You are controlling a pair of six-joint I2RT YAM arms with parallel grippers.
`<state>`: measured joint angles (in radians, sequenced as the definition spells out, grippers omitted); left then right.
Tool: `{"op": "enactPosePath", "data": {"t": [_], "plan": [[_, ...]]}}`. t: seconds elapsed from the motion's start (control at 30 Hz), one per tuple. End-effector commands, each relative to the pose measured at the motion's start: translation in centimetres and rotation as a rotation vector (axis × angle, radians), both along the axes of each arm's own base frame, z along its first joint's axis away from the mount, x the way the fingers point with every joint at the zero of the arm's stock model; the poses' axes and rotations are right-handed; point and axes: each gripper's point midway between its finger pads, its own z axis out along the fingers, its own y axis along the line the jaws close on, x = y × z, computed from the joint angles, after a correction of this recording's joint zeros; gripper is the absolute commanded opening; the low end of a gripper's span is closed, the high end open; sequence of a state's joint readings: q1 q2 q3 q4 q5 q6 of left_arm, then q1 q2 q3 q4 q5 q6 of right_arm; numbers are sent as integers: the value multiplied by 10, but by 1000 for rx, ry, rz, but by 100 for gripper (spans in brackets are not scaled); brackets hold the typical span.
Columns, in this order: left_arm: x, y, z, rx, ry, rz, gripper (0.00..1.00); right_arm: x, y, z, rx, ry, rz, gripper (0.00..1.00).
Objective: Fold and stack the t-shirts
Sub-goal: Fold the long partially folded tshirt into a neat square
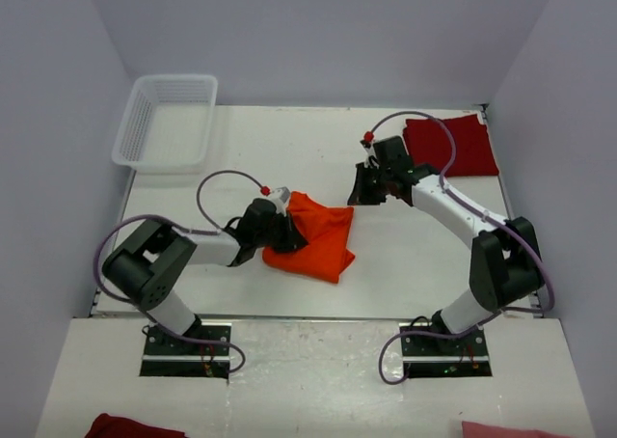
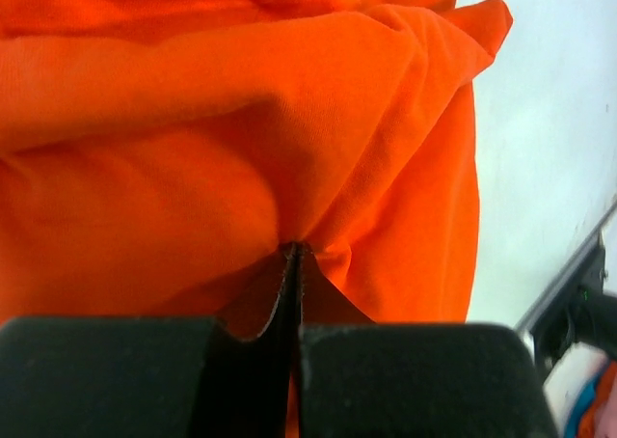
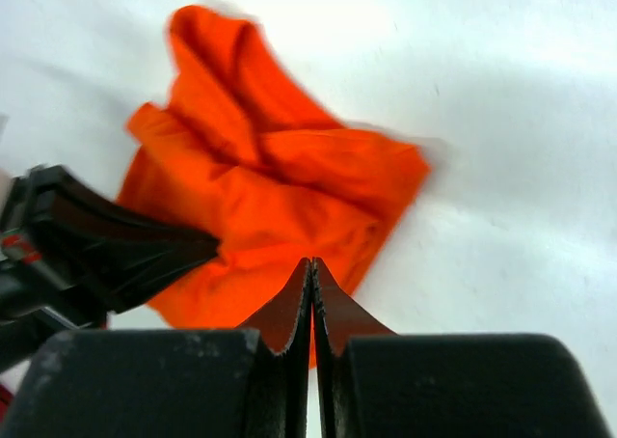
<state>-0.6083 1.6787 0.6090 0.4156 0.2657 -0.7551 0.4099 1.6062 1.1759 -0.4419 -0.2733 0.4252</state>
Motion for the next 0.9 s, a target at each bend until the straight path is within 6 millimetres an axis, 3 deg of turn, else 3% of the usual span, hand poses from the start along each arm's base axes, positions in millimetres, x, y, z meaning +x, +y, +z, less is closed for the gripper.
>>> {"op": "enactPosePath", "data": {"t": [0.0,0.03,0.07,0.1,0.13,0.2,0.3,0.33,0.37,0.53,0.57,0.6,0.77,0.87], "plan": [[-41,29,-13,75,67,97,0,-17,-21,6,-56,-61,-50,0],[-50,36,-8,68,54,114,0,-23,-23,4,-52,-60,-53,0],[-57,34,-4,55,57,115,0,-37,-28,-10,-61,-28,-52,0],[-64,37,-4,57,60,120,0,-45,-26,-2,-36,-47,-40,0],[-68,34,7,35,44,117,0,-58,-27,-14,-37,-25,-26,0],[-74,33,18,20,19,122,0,-74,-20,-12,-10,-32,3,1],[-82,25,30,15,-1,108,0,-97,-11,-18,3,-13,49,22],[-83,22,37,15,-30,107,0,-103,-10,-19,12,-13,64,34],[-83,19,42,18,-44,106,0,-107,-8,-21,18,-11,75,38],[-78,20,67,109,-116,175,0,-111,-1,-24,40,1,100,44],[-72,16,80,101,-134,184,0,-110,0,-27,40,12,94,44],[-67,28,76,178,-138,227,0,-107,2,-27,47,4,97,44],[-35,55,100,296,-180,322,0,-96,13,-34,55,30,106,42],[-13,78,94,315,-140,340,0,-87,24,-29,78,27,122,41]]}}
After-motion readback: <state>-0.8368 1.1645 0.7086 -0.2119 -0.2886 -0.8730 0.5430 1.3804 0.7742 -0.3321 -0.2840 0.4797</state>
